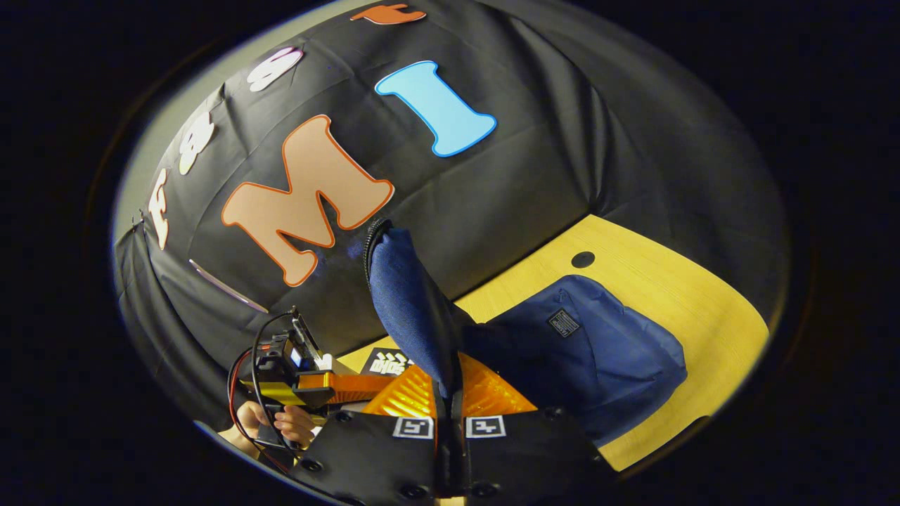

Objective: Open the schoolbag, grab two books from the bookshelf and put them into the schoolbag.

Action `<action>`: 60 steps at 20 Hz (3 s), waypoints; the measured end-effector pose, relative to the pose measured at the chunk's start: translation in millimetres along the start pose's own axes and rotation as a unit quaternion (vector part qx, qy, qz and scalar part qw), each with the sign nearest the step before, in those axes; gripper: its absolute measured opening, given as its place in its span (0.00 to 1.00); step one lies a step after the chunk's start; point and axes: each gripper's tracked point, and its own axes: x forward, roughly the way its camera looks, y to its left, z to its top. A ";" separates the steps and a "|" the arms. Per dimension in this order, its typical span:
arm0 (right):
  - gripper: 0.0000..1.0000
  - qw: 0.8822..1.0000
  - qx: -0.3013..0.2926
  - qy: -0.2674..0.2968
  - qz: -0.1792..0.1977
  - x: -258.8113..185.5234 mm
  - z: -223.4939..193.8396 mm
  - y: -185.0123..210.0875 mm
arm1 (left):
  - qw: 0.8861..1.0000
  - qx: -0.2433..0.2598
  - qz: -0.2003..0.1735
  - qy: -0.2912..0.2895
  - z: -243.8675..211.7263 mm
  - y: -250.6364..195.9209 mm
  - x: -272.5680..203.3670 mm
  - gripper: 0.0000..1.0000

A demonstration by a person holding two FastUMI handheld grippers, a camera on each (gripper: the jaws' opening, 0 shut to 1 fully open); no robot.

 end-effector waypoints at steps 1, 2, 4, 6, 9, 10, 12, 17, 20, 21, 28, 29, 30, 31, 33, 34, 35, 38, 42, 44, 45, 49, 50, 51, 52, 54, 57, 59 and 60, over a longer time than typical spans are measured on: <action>0.03 1.000 0.000 0.000 0.000 0.1 -0.7 0.7 | 1.000 -0.006 -0.003 -0.001 -1.4 -0.1 3.1 0.34; 0.03 1.000 0.000 0.000 0.000 0.3 0.4 0.7 | 1.000 -0.012 -0.007 -0.003 -2.6 -1.0 8.0 0.33; 0.02 1.000 0.001 -0.001 0.000 -0.4 1.3 -0.3 | 1.000 -0.024 -0.014 -0.006 -5.2 -2.2 16.4 0.34; 0.03 1.000 0.002 -0.003 -0.002 -0.3 2.8 -0.8 | 0.999 -0.037 -0.021 -0.003 -9.3 -4.0 22.2 0.33; 0.03 1.000 0.006 -0.005 -0.005 -1.3 4.1 -2.0 | 0.999 -0.036 -0.024 0.001 -12.8 -3.2 25.8 0.33; 0.03 1.000 0.007 -0.005 -0.006 -1.2 4.9 -3.2 | 0.999 -0.036 -0.023 0.004 -14.3 -2.4 27.4 0.33; 0.03 1.000 0.009 -0.006 -0.008 -1.0 7.3 -3.8 | 0.999 -0.037 -0.023 0.006 -15.6 -2.5 30.3 0.33; 0.03 1.000 0.014 -0.008 -0.010 -2.2 8.3 -5.1 | 1.000 -0.026 -0.015 0.009 -15.9 -0.6 30.8 0.34; 0.03 1.000 0.017 -0.008 -0.011 -2.1 8.2 -6.6 | 1.000 -0.003 0.028 0.013 -18.3 13.6 32.0 0.52; 0.03 1.000 0.018 -0.008 -0.012 -2.0 8.0 -7.2 | 0.998 0.016 0.054 0.013 -18.3 22.0 31.5 0.64; 0.03 1.000 0.020 -0.008 -0.014 -3.0 7.4 -7.5 | 0.966 0.176 0.191 -0.002 -4.7 59.3 11.8 0.96; 0.03 1.000 0.020 -0.008 -0.014 -2.4 7.8 -7.1 | 0.959 0.198 0.204 -0.006 -1.7 59.9 6.6 0.96; 0.03 1.000 0.020 -0.008 -0.014 -2.1 8.3 -7.7 | 0.953 0.216 0.212 -0.014 1.8 55.2 2.9 0.96; 0.03 1.000 0.020 -0.008 -0.014 -2.7 7.6 -7.1 | 0.948 0.232 0.216 -0.022 5.0 50.8 -2.8 0.97; 0.03 1.000 0.019 -0.008 -0.015 -3.4 7.6 -7.0 | 0.937 0.261 0.228 -0.040 16.6 46.1 -12.7 0.96; 0.02 1.000 0.019 -0.008 -0.015 -3.3 7.2 -6.6 | 0.932 0.273 0.232 -0.052 20.9 44.3 -14.1 0.96; 0.03 1.000 0.017 -0.008 -0.016 -3.3 7.5 -6.9 | 0.928 0.283 0.234 -0.064 24.8 42.2 -15.6 0.96; 0.03 1.000 0.015 -0.008 -0.018 -2.4 6.9 -5.5 | 0.914 0.312 0.240 -0.093 36.2 32.4 -34.4 0.97; 0.03 1.000 0.007 -0.008 -0.019 -2.7 3.4 -3.3 | 0.895 0.344 0.240 -0.153 55.4 16.1 -69.1 0.97; 0.03 1.000 0.002 -0.007 -0.018 -3.0 1.0 -1.4 | 0.888 0.352 0.232 -0.184 63.8 5.4 -91.6 0.97; 0.03 1.000 0.001 -0.007 -0.019 -2.2 0.5 -0.9 | 0.888 0.350 0.225 -0.197 65.5 -0.9 -103.9 0.96; 0.03 1.000 -0.002 -0.007 -0.020 -1.8 -4.0 -0.7 | 0.877 0.350 0.196 -0.264 77.0 -22.9 -161.1 1.00; 0.03 1.000 -0.005 -0.008 -0.020 -1.4 -5.6 -0.7 | 0.870 0.358 0.192 -0.281 76.3 -27.5 -176.5 0.96; 0.03 1.000 -0.006 -0.008 -0.021 -0.4 -5.1 -0.3 | 0.860 0.367 0.191 -0.299 77.0 -31.1 -193.2 0.96; 0.03 1.000 -0.008 -0.009 -0.022 0.6 -6.9 0.0 | 0.850 0.377 0.192 -0.314 75.8 -33.7 -207.6 0.96; 0.03 0.999 -0.018 -0.009 -0.026 1.4 -8.6 1.0 | 0.827 0.398 0.205 -0.340 73.1 -37.4 -238.1 0.96; 0.03 0.999 -0.030 -0.006 -0.032 4.4 -14.5 4.8 | 0.803 0.415 0.224 -0.364 63.4 -33.4 -266.2 0.96; 0.07 0.999 -0.034 -0.001 -0.026 5.1 -21.0 10.5 | 0.794 0.420 0.237 -0.371 56.2 -28.2 -279.2 0.96; 0.11 0.999 -0.037 0.001 -0.024 3.6 -24.3 13.7 | 0.790 0.420 0.244 -0.374 53.3 -23.8 -285.5 0.96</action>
